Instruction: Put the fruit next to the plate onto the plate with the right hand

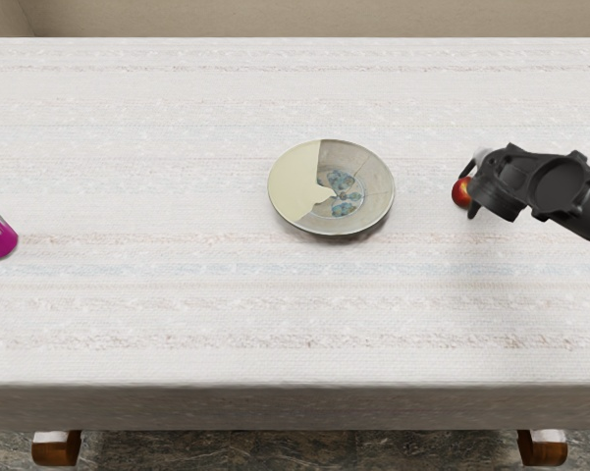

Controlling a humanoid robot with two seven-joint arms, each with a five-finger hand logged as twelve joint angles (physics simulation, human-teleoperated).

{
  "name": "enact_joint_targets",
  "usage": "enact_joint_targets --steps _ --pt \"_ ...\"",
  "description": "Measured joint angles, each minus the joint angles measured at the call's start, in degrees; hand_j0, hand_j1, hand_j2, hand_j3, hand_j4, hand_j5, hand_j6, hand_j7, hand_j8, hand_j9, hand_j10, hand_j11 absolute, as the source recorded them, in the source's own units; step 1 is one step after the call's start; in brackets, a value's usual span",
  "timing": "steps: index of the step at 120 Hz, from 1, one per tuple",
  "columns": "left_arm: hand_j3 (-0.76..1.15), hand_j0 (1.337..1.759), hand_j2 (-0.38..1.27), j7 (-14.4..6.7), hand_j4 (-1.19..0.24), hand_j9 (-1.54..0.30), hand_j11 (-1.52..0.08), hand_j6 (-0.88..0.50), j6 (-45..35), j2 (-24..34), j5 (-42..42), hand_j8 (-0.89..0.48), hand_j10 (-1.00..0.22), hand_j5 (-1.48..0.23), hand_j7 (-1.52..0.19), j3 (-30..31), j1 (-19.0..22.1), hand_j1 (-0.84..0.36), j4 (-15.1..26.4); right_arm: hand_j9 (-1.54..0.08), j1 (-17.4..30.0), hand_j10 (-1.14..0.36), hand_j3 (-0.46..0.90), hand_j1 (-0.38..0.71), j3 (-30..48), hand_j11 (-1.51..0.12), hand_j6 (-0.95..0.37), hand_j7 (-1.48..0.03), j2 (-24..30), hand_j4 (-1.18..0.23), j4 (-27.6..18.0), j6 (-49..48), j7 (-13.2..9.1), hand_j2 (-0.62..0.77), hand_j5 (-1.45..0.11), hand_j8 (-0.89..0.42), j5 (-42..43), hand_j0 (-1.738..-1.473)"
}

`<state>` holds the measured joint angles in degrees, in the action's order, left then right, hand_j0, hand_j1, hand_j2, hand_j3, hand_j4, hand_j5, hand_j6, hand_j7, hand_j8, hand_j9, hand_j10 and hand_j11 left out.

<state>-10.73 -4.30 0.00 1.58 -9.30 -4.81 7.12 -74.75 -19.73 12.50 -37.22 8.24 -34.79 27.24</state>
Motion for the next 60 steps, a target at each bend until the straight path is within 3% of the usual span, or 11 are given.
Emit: enact_joint_targets --steps 3,16,23,24,40,46,48,60 --pt "0.0 1.658 0.0 0.0 0.0 0.0 0.0 0.0 0.0 0.0 0.0 0.0 0.0 0.0 0.0 0.0 0.0 0.35 0.0 -0.73 0.1 -0.43 0.0 0.16 0.0 -0.54 -0.23 -0.68 0.0 -0.45 0.0 0.0 0.0 -0.07 -0.52 -0.19 0.0 -1.659" --pt "0.0 1.658 0.0 0.0 0.0 0.0 0.0 0.0 0.0 0.0 0.0 0.0 0.0 0.0 0.0 0.0 -0.1 0.35 0.0 -0.77 0.2 -0.47 0.0 0.19 0.1 -0.58 -0.22 -0.71 0.0 -0.49 0.0 0.0 0.2 -0.07 -0.55 -0.17 0.1 -1.66" --pt "0.0 1.658 0.0 0.0 0.0 0.0 0.0 0.0 0.0 0.0 0.0 0.0 0.0 0.0 0.0 0.0 -0.2 0.35 0.0 -0.73 0.0 -0.48 0.0 0.21 0.1 -0.6 -0.24 -0.7 0.1 -0.5 0.0 -0.2 0.1 -0.08 -0.57 -0.2 0.0 -1.658" --pt "0.0 1.658 0.0 0.0 0.0 0.0 0.0 0.0 0.0 0.0 0.0 0.0 0.0 0.0 0.0 0.0 -0.2 0.35 0.0 -0.61 0.0 -0.48 0.0 0.21 0.1 -0.6 -0.25 -0.72 0.1 -0.5 0.0 -0.2 0.0 -0.08 -0.57 -0.21 0.0 -1.659" --pt "0.0 1.658 0.0 0.0 0.0 0.0 0.0 0.0 0.0 0.0 0.0 0.0 0.0 0.0 0.0 0.0 -0.1 0.35 0.0 -0.55 -0.2 -0.49 0.0 0.23 0.0 -0.63 -0.3 -0.68 0.3 -0.51 0.0 -0.6 -0.1 -0.09 -0.61 -0.26 -0.2 -1.658" --pt "0.0 1.658 0.0 0.0 0.0 0.0 0.0 0.0 0.0 0.0 0.0 0.0 0.0 0.0 0.0 0.0 -0.1 0.35 0.0 -0.59 -0.2 -0.5 0.0 0.24 0.0 -0.63 -0.3 -0.68 0.2 -0.52 -0.1 -0.7 -0.1 -0.09 -0.61 -0.23 -0.2 -1.658" --pt "0.0 1.658 0.0 0.0 0.0 0.0 0.0 0.0 0.0 0.0 0.0 0.0 0.0 0.0 0.0 0.0 -0.1 0.35 0.0 -0.68 -0.2 -0.51 0.0 0.24 0.0 -0.64 -0.29 -0.68 0.2 -0.52 -0.1 -0.7 -0.1 -0.09 -0.62 -0.2 -0.2 -1.658" --pt "0.0 1.658 0.0 0.0 0.0 0.0 0.0 0.0 0.0 0.0 0.0 0.0 0.0 0.0 0.0 0.0 -0.1 0.35 0.0 -0.71 -0.1 -0.55 0.0 0.28 0.0 -0.7 -0.28 -0.75 0.2 -0.55 -0.1 -0.6 -0.1 -0.08 -0.67 -0.18 -0.2 -1.658"
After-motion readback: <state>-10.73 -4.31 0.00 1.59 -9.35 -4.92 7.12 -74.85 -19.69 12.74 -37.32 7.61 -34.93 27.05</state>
